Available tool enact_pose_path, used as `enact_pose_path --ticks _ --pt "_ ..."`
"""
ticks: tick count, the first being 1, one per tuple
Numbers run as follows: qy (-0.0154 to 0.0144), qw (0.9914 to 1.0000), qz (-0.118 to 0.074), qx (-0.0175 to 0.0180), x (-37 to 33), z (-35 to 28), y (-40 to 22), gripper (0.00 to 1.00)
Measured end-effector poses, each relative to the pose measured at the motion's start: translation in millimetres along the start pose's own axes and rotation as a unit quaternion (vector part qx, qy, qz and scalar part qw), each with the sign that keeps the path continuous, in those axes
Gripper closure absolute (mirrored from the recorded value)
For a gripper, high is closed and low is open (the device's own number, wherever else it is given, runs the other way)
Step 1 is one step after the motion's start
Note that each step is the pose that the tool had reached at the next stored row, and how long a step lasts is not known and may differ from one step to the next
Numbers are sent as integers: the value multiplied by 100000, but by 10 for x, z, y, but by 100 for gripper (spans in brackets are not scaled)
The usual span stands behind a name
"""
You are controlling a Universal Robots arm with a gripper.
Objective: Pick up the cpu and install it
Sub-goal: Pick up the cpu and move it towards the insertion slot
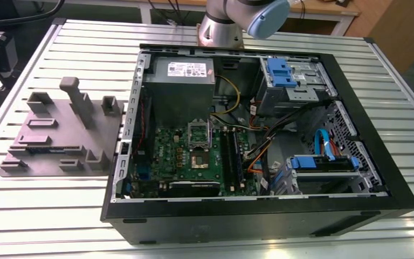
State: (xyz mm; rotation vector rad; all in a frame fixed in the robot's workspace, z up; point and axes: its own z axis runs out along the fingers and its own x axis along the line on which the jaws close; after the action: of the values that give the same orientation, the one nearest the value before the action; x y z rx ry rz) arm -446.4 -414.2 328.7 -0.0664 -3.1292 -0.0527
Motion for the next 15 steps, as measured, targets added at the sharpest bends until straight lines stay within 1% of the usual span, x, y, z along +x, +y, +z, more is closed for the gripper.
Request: enact_pose_path --ticks 11,15 --pt "-5 100000 78 -1 1 -98 3 53" --pt "-3 100000 118 3 2 -151 7 53"
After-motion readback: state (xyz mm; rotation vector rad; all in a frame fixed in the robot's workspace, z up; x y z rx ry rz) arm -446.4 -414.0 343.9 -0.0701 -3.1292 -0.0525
